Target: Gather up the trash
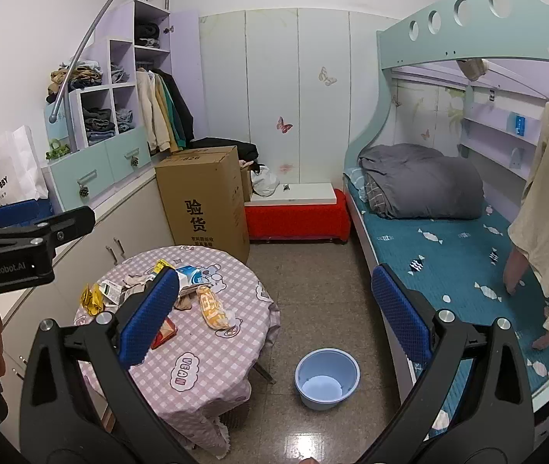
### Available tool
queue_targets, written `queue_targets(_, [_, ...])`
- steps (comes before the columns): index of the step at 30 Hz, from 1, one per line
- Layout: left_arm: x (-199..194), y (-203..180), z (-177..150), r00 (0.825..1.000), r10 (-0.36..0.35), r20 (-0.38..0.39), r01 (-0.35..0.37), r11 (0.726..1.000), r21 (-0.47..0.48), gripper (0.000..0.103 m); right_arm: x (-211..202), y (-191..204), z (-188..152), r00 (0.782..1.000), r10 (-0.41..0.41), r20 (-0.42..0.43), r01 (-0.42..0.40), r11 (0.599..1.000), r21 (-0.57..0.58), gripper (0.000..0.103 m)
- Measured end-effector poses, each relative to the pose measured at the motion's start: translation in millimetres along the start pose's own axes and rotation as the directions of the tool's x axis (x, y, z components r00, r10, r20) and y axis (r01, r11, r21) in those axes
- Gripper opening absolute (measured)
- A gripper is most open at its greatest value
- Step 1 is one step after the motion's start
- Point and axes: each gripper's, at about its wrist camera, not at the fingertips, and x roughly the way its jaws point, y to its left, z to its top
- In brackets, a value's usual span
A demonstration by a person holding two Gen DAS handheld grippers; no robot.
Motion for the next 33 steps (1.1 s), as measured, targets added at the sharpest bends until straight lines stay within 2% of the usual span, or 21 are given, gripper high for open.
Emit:
queue_targets(12, [19.5,-28.1,-20.4,0.999,0.018,-0.03,-0.019,0.998,-0.056,0.099,13.3,-36.8,-10.1,1.0,0.015,-0.019,-0.016,0.999,-0.052,0.097])
queue_targets(20, [48.7,-16.6,-46.1,0.993,0.015,-0.116,-0.028,0.994,-0.108,0.099,48.6,-34.2,-21.0,0.99,0.073,-0.123,-0.077,0.996,-0.032,0.097])
queue_targets(24, [77.1,13.8,-71.0,0.978,0.028,-0.208,-0.062,0.986,-0.158,0.099,79.5,-14.6,-35.6,0.973,0.102,-0.207,-0.108,0.994,-0.017,0.097])
queue_targets(28, [115.4,67.5,-95.9,0.95,0.057,-0.307,-0.129,0.967,-0.221,0.099,116.3,16.3,-51.3,0.951,0.121,-0.285,-0.133,0.991,-0.021,0.097])
queue_targets(33, [168.9,131.0,-117.3,0.913,0.037,-0.405,-0.167,0.942,-0.29,0.099,176.0,60.9,-69.0,0.915,0.13,-0.381,-0.144,0.99,-0.009,0.097])
